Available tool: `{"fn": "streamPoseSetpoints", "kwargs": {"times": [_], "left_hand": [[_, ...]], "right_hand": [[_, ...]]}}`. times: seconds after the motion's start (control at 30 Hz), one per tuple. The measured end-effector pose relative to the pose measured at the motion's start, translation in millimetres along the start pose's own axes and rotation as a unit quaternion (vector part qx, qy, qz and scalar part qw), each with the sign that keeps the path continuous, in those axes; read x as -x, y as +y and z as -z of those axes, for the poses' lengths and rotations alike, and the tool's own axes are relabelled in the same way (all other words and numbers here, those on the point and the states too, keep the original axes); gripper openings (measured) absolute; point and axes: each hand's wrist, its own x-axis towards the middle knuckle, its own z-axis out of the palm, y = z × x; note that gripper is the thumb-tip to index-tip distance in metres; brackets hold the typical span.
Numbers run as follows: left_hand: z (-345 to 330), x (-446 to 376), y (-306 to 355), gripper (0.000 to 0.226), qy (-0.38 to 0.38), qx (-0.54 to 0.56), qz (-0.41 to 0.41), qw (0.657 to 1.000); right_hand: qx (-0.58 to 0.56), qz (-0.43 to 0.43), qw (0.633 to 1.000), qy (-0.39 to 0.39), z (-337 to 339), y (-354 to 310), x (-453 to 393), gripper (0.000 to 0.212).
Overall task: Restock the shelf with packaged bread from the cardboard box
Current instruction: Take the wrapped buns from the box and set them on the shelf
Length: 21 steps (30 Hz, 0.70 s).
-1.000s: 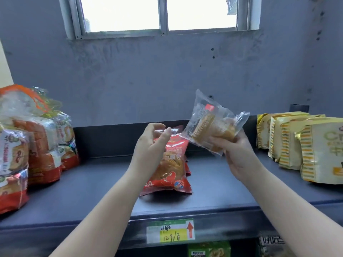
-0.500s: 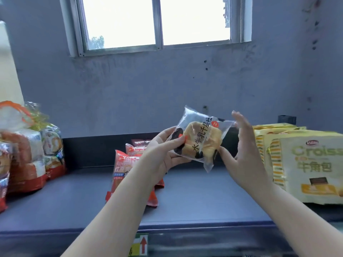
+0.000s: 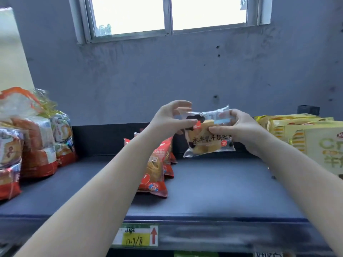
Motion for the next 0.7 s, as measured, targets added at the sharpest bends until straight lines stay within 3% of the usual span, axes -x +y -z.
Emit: {"fn": "streamPoseSetpoints", "kwargs": {"times": [0.13, 0.23, 0.37, 0.57, 0.63, 0.7], "left_hand": [[33.2, 2.9, -19.0, 0.027, 0.14, -0.056, -0.011, 0.989], [59.2, 14.8, -37.9, 0.016, 0.192, -0.078, 0.009, 0.978], [84.4, 21.8, -64.5, 0.012, 0.207, -0.092, 0.053, 0.972], [91.4, 24.6, -83.3, 0.007, 0.185, -0.094, 0.097, 0.973], [91.1, 27.6, -85.2, 0.007, 0.199, -0.103, 0.094, 0.97], [91.6, 31.8, -84.0, 0.008, 0.233, -0.115, 0.081, 0.962]], "right_hand": [[-0.084, -0.073, 0.99, 0.091, -23.3, 25.4, -45.1, 0.06], [-0.008, -0.112, 0.986, 0.121, -41.5, 47.6, -73.7, 0.068], [0.098, -0.151, 0.977, 0.118, -69.7, 73.8, -94.6, 0.072], [0.083, -0.209, 0.967, 0.12, -90.0, 88.7, -107.1, 0.082], [0.068, -0.223, 0.966, 0.113, -91.4, 85.5, -107.0, 0.095], [0.072, -0.212, 0.962, 0.159, -90.0, 76.5, -100.1, 0.103]]}}
